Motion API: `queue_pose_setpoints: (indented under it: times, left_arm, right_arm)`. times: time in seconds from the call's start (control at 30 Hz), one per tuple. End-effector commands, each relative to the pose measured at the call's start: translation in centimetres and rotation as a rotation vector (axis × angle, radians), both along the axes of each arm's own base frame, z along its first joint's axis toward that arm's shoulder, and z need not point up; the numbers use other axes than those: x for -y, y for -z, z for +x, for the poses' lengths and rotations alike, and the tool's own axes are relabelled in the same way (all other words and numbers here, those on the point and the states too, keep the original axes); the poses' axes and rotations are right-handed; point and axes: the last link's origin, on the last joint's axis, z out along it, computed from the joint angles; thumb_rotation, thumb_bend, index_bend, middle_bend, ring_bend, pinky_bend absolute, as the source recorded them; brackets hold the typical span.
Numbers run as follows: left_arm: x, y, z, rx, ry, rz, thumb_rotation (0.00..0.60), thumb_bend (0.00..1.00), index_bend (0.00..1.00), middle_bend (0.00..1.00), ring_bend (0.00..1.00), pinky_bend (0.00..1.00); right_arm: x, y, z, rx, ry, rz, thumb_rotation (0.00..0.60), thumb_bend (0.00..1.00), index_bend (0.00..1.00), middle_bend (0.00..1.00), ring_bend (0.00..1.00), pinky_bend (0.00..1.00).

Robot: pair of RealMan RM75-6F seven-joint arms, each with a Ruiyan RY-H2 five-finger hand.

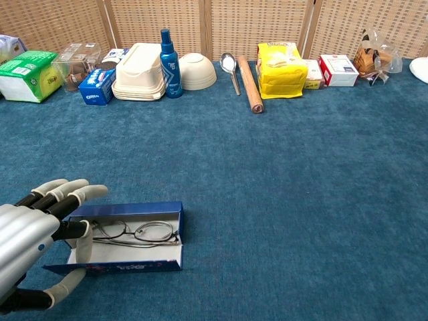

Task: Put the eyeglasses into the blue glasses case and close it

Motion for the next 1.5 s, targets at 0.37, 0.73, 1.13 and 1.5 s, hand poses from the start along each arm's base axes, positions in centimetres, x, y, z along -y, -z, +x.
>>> queue_pose_setpoints:
  times: [0.37, 0.73, 1.13, 1.5]
  left_arm:
    - [0.1, -0.6, -0.5, 0.005, -0.038, -0.014, 0.571, 0.46, 0.64, 0.14, 0.00, 0.00]
    - [-0.7, -1.8, -0.1, 0.098, -0.049, 0.014, 0.573, 0.45, 0.62, 0.13, 0.00, 0.00]
    - [-2.1, -1.9, 0.7, 0.222, -0.096, 0.029, 0.569, 0.45, 0.61, 0.12, 0.00, 0.00]
    - [-3.8, -1.5, 0.9, 0.307, -0.173, 0.041, 0.570, 0.45, 0.60, 0.12, 0.00, 0.01]
  right_arm:
    - [-0.1, -0.1, 0.0, 0.002, 0.003, -0.007, 0.526, 0.37, 0.00, 0.27, 0.07, 0.19]
    - [-0.1, -0.1, 0.2, 0.000, -0.004, -0.013, 0.522, 0.37, 0.00, 0.27, 0.07, 0.19]
    - [-0.4, -0.2, 0.2, 0.001, 0.003, -0.022, 0.522, 0.37, 0.00, 0.27, 0.07, 0.19]
    - [-0.4, -0.2, 0.1, 0.000, 0.007, -0.026, 0.527, 0.37, 0.00, 0.27, 0.07, 0.19]
